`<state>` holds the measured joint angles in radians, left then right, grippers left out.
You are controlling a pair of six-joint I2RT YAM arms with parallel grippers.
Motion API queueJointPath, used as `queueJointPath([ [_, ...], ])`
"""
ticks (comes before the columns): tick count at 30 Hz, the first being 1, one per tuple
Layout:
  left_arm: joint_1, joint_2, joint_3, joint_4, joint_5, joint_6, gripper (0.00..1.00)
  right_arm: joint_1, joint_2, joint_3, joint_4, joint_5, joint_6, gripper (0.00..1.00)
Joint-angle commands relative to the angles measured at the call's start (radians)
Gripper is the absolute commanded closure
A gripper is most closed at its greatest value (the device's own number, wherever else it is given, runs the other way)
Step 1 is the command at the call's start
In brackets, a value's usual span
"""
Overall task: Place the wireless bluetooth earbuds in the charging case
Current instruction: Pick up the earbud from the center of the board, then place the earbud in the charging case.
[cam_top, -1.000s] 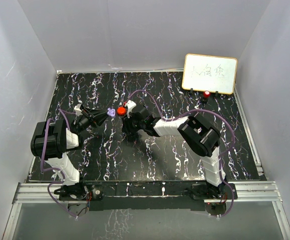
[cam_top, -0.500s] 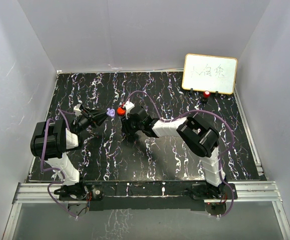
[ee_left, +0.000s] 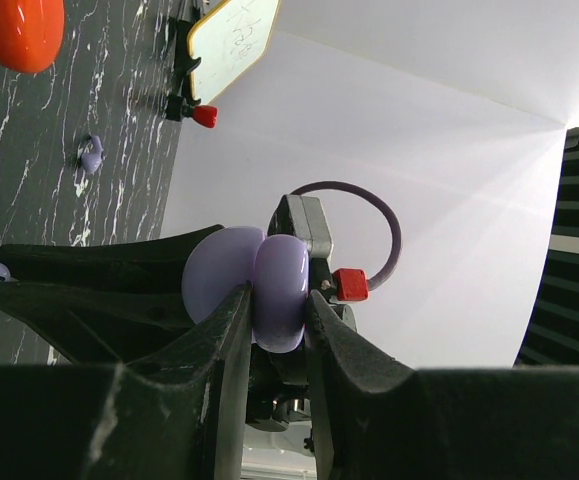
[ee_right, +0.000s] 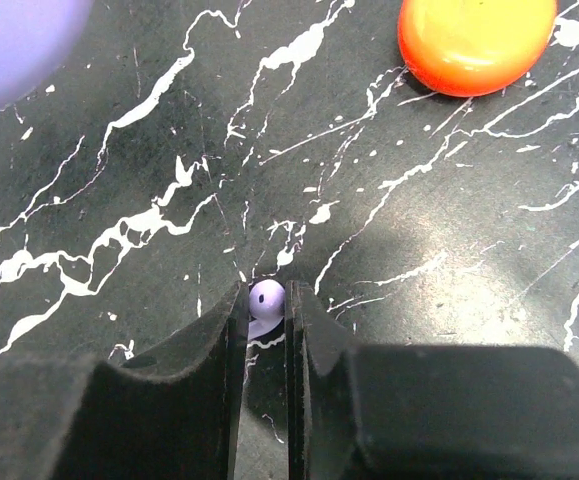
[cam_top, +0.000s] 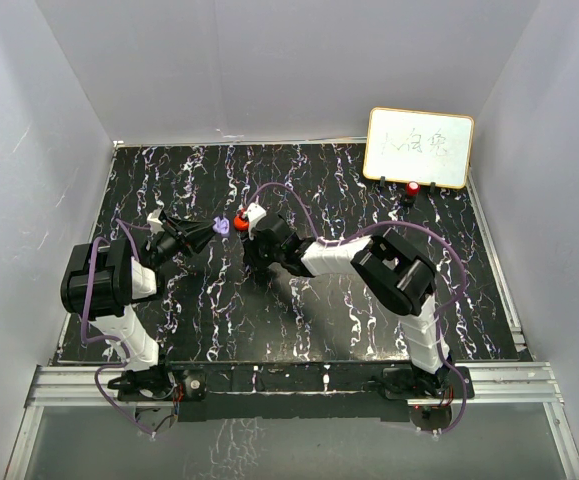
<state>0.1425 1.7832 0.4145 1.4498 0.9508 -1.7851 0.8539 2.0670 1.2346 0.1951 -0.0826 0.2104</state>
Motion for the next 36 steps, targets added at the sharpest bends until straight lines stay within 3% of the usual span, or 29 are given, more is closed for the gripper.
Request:
queueJointPath([
  [1, 0.009, -0.031, -0.002, 0.336, 0.017, -0.013, 1.00, 0.003, -0.057, -0.015, 0.038, 0.073, -0.032, 0.89],
  [18, -0.003, -0.022, -0.021, 0.320, 0.023, 0.014, 1.00, 0.004, -0.267, -0.143, 0.186, 0.252, -0.074, 0.94],
  [36, -0.144, -0.007, -0.022, 0.207, -0.041, 0.100, 1.00, 0.003, -0.379, -0.236, 0.305, 0.413, -0.167, 0.94],
])
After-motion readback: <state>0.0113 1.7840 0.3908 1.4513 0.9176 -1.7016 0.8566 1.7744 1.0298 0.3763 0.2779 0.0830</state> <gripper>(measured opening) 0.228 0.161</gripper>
